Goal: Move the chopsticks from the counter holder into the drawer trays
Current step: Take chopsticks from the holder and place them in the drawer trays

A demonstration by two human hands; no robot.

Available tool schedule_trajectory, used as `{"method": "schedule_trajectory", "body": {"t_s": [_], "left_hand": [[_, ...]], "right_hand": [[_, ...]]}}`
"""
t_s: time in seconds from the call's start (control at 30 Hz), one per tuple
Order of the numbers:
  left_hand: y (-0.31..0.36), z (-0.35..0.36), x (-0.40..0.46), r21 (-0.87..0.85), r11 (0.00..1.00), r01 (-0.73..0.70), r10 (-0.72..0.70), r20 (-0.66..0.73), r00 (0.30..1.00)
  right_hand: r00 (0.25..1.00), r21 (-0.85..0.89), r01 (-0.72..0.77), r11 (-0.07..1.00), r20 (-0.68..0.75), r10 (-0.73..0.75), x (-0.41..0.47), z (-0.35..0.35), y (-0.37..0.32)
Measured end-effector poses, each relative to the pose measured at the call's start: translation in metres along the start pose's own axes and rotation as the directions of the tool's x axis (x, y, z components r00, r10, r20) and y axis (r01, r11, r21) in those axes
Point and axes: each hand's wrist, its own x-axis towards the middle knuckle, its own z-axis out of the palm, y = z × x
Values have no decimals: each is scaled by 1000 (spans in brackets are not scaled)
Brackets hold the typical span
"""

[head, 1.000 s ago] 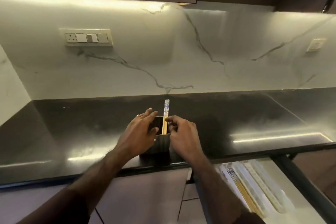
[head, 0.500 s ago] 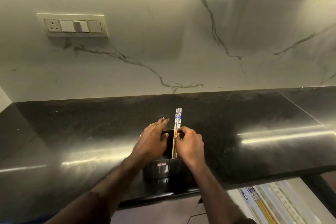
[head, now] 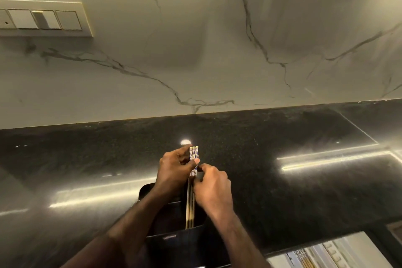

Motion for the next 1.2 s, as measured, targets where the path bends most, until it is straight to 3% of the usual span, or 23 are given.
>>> {"method": "schedule_trajectory", "body": {"t_s": [0.27,0.63,0.77,0.93,1.2], "left_hand": [[25,-17,-8,-309,950,49,-45,20,999],[140,-106,-71,-421,881,-218,232,-19,973],[160,-134,-103,-475,844,-248,270,-22,963],[166,-129,-147,-548,812,-202,268,41,963],[163,-58,-209,-545,834,-82,249,240,938]], "right_hand": [[995,59,53,997,79,-57,1,-4,-5],[932,336,247,909,174,-318,-67,-33,-48],[922,399,201,894,232,-311,-112,-38,-52],[936,547,147,824,193,-295,-171,-44,-30],[983,482,96,871,91,-159,-242,-91,31]]}}
